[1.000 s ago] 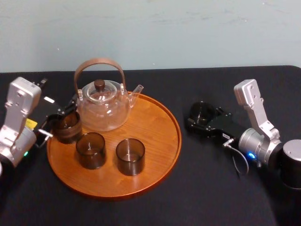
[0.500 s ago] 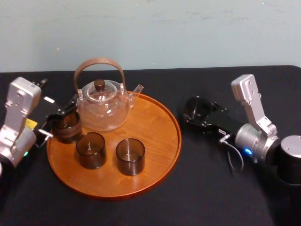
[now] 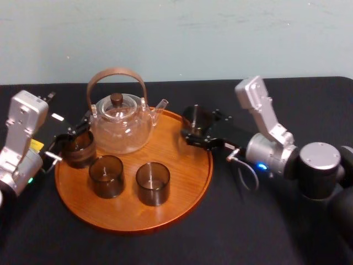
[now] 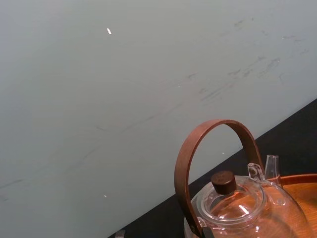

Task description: Pick up the glass from the table and place it on the tray.

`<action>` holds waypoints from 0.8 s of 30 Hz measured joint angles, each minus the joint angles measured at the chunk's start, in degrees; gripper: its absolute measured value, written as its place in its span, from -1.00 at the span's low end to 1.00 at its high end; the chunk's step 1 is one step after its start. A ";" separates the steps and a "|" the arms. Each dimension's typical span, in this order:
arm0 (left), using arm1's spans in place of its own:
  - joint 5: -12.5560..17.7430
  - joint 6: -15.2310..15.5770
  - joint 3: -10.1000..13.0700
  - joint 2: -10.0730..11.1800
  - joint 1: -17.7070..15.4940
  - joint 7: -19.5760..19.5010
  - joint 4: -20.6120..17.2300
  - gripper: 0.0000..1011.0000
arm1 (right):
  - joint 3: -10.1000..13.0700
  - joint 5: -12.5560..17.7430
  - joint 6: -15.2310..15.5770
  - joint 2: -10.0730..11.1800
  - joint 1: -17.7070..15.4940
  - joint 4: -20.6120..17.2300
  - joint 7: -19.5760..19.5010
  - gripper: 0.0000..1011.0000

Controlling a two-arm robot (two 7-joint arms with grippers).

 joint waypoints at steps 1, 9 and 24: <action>0.00 0.00 0.00 0.00 0.00 0.00 0.00 0.98 | -0.33 -0.14 -0.09 -0.29 0.42 0.48 0.13 0.79; 0.00 0.00 0.00 0.00 0.00 0.00 0.00 0.98 | -3.04 -0.99 -1.33 -3.44 4.11 6.73 1.41 0.79; 0.00 0.00 0.00 0.00 0.00 0.00 0.00 0.98 | -4.67 -1.61 -1.42 -4.71 4.52 10.25 2.04 0.79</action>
